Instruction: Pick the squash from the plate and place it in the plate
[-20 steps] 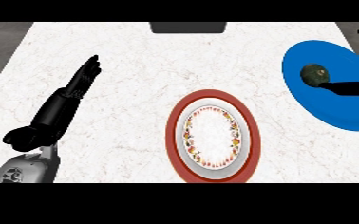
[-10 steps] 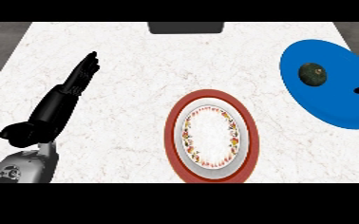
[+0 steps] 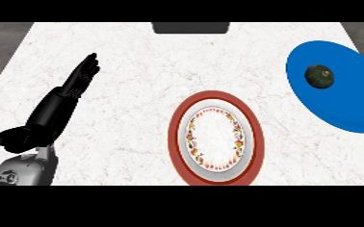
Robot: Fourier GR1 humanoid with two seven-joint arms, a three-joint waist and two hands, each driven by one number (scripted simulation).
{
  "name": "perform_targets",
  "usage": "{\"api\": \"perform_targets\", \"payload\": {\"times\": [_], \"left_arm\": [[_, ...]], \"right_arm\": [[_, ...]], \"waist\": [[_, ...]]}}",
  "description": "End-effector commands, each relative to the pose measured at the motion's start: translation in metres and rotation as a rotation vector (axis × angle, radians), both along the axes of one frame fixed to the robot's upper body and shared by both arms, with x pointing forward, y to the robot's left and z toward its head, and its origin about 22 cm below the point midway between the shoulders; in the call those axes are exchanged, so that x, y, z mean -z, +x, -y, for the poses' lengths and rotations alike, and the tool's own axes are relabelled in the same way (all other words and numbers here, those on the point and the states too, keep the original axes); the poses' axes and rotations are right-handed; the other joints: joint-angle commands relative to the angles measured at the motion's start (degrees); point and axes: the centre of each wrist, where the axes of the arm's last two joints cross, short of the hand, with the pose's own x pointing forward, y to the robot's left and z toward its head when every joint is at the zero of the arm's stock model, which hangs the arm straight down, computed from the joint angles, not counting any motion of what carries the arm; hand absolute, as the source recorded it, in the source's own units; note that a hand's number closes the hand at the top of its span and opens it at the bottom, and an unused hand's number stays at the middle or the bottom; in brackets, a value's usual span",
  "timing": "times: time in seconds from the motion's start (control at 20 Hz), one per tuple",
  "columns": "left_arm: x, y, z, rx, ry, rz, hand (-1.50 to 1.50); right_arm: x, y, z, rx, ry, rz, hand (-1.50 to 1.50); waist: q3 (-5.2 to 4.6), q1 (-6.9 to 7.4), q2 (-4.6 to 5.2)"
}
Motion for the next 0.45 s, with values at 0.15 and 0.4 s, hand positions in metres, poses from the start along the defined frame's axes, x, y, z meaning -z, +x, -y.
{"api": "perform_targets", "payload": {"times": [0.15, 0.4], "left_arm": [[-0.008, 0.0, -0.01, 0.012, 0.0, -0.021, 0.0], [0.006, 0.015, -0.013, -0.006, 0.009, -0.001, 0.0]], "right_arm": [[-0.025, -0.05, 0.042, -0.013, -0.002, 0.022, -1.5], [-0.025, -0.065, 0.048, -0.081, -0.021, -0.015, -1.5]], "waist": [[0.05, 0.28, 0.09], [0.06, -0.17, 0.18]]}}
